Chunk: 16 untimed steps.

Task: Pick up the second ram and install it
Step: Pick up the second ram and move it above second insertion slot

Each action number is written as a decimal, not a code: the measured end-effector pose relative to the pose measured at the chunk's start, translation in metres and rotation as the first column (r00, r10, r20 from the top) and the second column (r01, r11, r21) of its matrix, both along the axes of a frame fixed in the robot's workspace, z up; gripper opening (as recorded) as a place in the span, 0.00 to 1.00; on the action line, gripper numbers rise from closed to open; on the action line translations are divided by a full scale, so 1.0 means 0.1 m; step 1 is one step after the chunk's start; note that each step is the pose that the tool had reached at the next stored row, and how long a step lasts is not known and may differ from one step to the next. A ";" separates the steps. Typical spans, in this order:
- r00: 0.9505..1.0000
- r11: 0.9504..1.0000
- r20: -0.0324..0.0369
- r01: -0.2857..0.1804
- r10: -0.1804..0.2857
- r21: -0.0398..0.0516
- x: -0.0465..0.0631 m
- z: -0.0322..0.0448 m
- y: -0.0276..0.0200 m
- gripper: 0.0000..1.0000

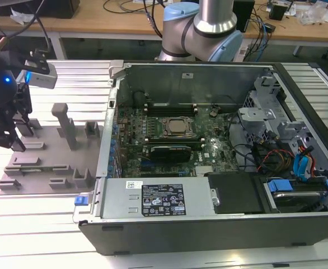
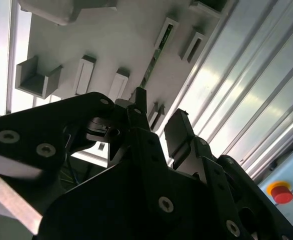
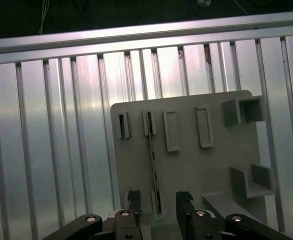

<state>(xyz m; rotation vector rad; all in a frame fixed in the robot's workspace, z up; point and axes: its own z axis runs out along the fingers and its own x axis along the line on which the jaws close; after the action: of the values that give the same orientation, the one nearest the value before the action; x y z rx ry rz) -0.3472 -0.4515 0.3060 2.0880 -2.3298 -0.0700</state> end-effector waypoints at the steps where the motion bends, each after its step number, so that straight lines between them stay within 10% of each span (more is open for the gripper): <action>1: 1.000 1.000 0.000 0.000 0.000 0.000 0.00 -0.006 0.000 0.40; 16: 1.000 1.000 0.000 0.000 0.000 0.000 0.00 -0.111 0.000 0.40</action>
<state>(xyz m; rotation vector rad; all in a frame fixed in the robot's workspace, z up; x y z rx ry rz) -0.3471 -0.4515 0.2948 2.0880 -2.3298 -0.0701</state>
